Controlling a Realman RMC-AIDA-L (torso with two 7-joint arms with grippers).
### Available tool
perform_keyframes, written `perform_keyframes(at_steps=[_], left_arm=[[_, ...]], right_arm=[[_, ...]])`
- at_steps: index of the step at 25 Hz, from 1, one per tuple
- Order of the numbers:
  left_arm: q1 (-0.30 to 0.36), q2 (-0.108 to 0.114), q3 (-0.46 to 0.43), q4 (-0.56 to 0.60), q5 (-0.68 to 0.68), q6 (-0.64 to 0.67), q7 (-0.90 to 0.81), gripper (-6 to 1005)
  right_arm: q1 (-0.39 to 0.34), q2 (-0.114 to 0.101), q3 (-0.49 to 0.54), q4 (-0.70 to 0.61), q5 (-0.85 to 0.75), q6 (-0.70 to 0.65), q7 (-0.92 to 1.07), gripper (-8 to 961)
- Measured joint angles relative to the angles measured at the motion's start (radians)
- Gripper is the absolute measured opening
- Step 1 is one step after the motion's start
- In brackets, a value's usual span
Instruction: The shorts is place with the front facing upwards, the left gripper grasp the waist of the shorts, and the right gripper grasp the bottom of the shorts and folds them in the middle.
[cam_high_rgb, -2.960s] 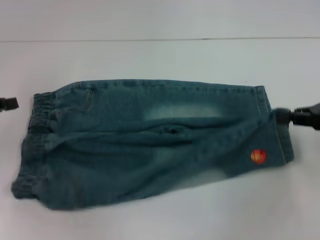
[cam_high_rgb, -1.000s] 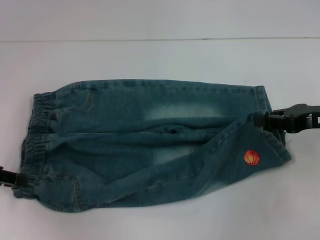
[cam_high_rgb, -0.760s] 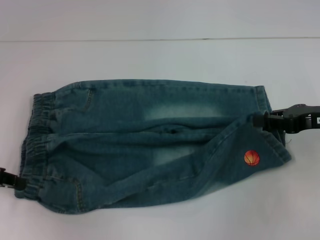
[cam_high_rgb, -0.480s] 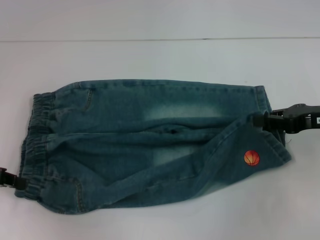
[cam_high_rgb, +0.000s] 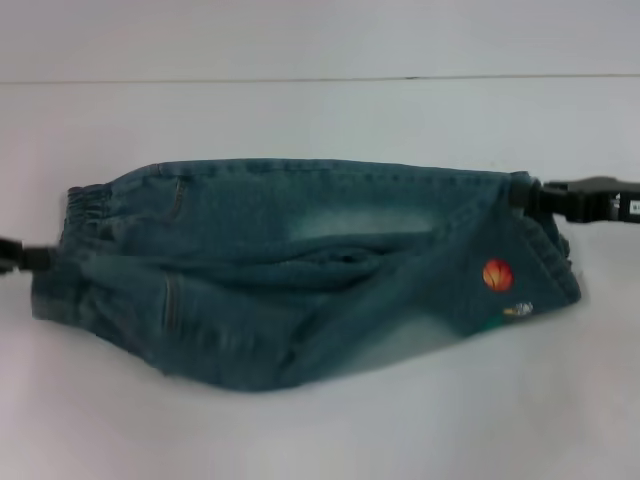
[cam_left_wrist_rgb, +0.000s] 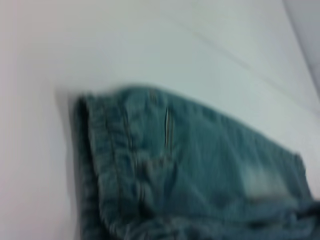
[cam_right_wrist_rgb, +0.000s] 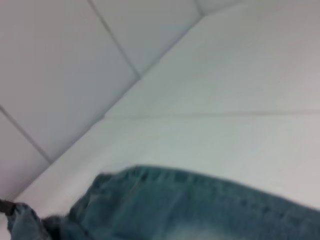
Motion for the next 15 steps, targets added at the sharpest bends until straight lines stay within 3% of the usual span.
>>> perform_keyframes(at_steps=[4,13,15], left_arm=[[-0.003,-0.004,-0.004,-0.011,-0.066,-0.072,-0.014,28],[-0.014,-0.058,-0.001,-0.026,-0.186,-0.345,-0.034,28],[-0.018,-0.061,0.000,-0.034,-0.187,-0.368,-0.034,29]], right_arm=[[-0.008,0.011,0.009,0.014,0.067,0.034,-0.023,44],[-0.051,0.034,0.041,0.029,0.137,0.095,-0.076,44],[-0.063,0.037,0.056,0.043,0.161,0.113,-0.093,44]])
